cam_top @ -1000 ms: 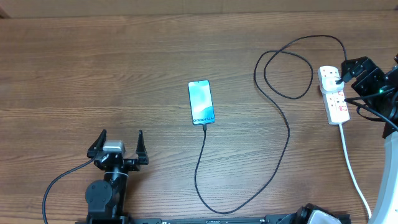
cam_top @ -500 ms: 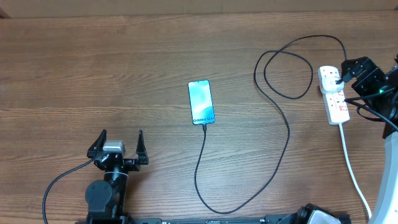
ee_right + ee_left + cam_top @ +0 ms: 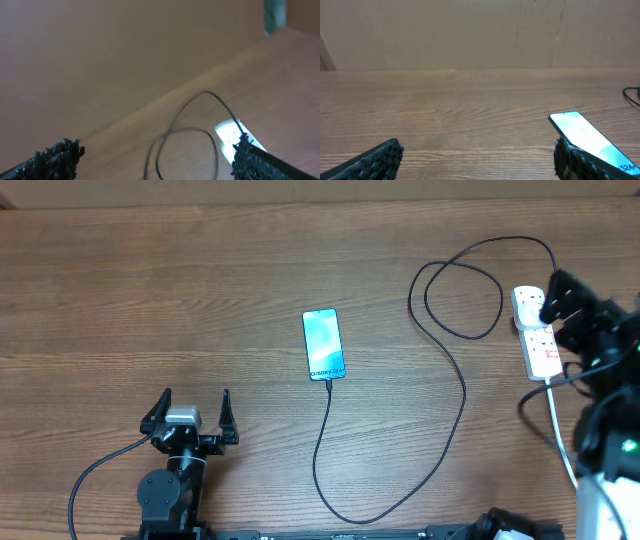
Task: Plug charger to phone and switch on socket
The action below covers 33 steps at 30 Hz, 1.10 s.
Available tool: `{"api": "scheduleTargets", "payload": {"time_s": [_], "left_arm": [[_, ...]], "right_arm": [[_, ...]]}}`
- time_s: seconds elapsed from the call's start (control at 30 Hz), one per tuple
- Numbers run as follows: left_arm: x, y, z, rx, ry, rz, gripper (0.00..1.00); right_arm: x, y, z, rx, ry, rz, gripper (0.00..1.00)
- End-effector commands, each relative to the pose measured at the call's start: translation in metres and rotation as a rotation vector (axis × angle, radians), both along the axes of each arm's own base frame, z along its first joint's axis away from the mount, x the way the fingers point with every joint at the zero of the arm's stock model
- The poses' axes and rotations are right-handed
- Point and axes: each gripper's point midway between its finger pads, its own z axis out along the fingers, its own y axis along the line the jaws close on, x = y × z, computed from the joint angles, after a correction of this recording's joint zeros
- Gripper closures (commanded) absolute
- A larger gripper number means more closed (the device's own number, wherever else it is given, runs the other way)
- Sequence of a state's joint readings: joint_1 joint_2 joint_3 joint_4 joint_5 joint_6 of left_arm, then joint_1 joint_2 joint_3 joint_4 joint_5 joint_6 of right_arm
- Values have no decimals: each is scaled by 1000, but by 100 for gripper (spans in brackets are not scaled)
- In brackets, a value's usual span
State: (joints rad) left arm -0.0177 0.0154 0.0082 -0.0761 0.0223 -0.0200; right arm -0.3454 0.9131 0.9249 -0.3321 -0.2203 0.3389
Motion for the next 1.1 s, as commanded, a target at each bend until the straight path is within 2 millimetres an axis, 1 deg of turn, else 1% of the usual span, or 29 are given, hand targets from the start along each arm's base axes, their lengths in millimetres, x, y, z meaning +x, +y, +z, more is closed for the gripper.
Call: {"api": "scheduleTargets", "payload": {"time_s": [0.0, 0.1, 0.17, 0.27, 0.33, 0.5, 0.6, 0.67, 0.7, 0.83, 0.87, 1.07], "left_arm": [[0, 2, 0, -9, -5, 10, 0], [0, 2, 0, -9, -5, 10, 0], [0, 2, 0, -9, -5, 10, 0], [0, 2, 0, -9, -5, 10, 0], [0, 2, 0, -9, -5, 10, 0], [0, 2, 0, -9, -5, 10, 0], [0, 2, 0, -9, -5, 10, 0], [0, 2, 0, -9, -5, 10, 0], [0, 2, 0, -9, -5, 10, 0], [0, 2, 0, -9, -5, 10, 0], [0, 2, 0, -9, -5, 10, 0], [0, 2, 0, -9, -5, 10, 0]], "right_arm": [[-10, 21, -19, -35, -76, 33, 0], [-19, 43, -28, -72, -220, 90, 0], [-29, 55, -37, -87, -298, 118, 0], [-42, 65, -52, -102, -383, 140, 0], [-49, 66, -67, -106, -404, 136, 0], [-58, 63, -115, -92, -331, 116, 0], [-62, 64, -134, -83, -286, 117, 0], [-64, 64, -150, -71, -228, 118, 1], [-67, 65, -162, -62, -180, 118, 0], [-73, 62, -189, -45, -73, 102, 0], [-76, 63, -199, -37, -31, 104, 0], [-77, 67, -188, -83, -73, 117, 0]]}}
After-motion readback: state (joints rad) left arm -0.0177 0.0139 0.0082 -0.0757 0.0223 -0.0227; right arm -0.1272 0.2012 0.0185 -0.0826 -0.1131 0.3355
